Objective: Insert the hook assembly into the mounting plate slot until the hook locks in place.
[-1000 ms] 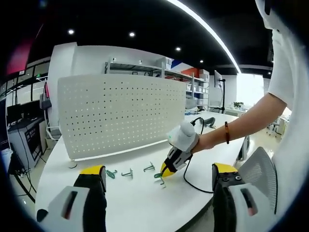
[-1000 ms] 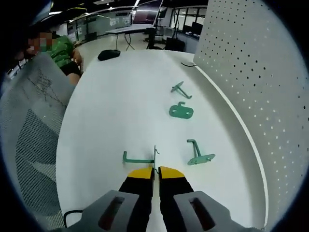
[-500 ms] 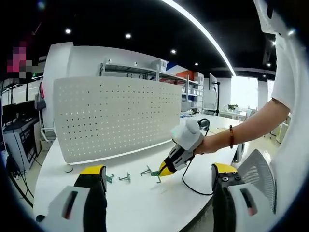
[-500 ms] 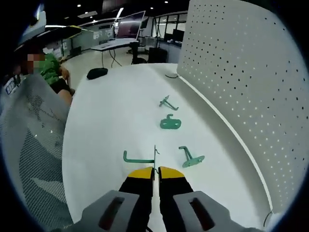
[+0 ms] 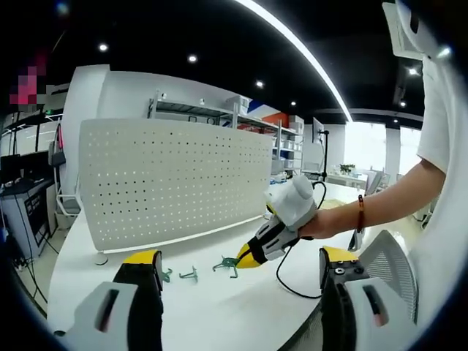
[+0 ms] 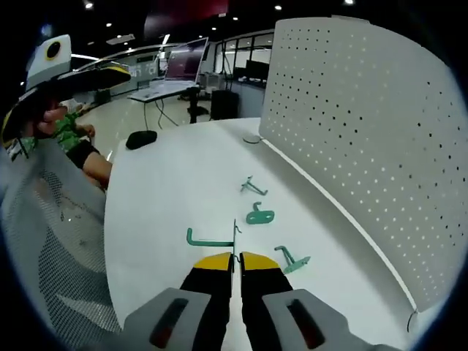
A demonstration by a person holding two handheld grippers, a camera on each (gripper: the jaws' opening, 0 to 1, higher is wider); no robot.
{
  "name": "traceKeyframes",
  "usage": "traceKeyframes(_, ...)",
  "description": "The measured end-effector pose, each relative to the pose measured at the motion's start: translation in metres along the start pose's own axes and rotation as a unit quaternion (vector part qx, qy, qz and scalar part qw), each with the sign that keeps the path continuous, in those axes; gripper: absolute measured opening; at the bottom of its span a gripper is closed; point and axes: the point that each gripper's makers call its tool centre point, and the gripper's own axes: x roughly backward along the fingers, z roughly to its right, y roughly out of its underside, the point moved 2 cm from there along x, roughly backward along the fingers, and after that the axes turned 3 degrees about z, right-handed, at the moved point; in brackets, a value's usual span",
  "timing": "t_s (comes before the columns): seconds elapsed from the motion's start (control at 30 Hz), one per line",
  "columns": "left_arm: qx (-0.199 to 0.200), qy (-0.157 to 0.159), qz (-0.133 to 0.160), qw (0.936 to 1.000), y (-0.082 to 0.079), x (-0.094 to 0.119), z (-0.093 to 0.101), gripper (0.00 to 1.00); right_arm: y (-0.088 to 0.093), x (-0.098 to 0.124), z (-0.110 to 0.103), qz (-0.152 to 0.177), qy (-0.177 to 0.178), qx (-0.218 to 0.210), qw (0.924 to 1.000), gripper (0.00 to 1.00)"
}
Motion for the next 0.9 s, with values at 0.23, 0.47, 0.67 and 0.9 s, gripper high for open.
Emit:
traceKeyframes(0.23,0.025,0.006,0.01,0.9996,0.002,-0.001,-0.009,0.9,-0.017,0.003,-0.01,0.034,0.018,-0.001,0.9993,0.02)
traceKeyframes(0.47,0.034,0.019,0.023,0.999,-0.001,-0.004,-0.011,0.9,-0.041,0.015,-0.018,0.067,0.034,-0.009,0.9971,0.02)
traceKeyframes(0.67,0.046,0.027,0.02,0.9984,0.002,-0.007,-0.014,0.88,-0.067,0.025,-0.019,0.112,0.053,-0.028,0.9919,0.02)
traceKeyframes(0.9,0.067,0.033,0.032,0.9967,-0.001,-0.008,-0.02,0.84,-0.089,0.03,-0.024,0.146,0.06,-0.018,0.9873,0.02)
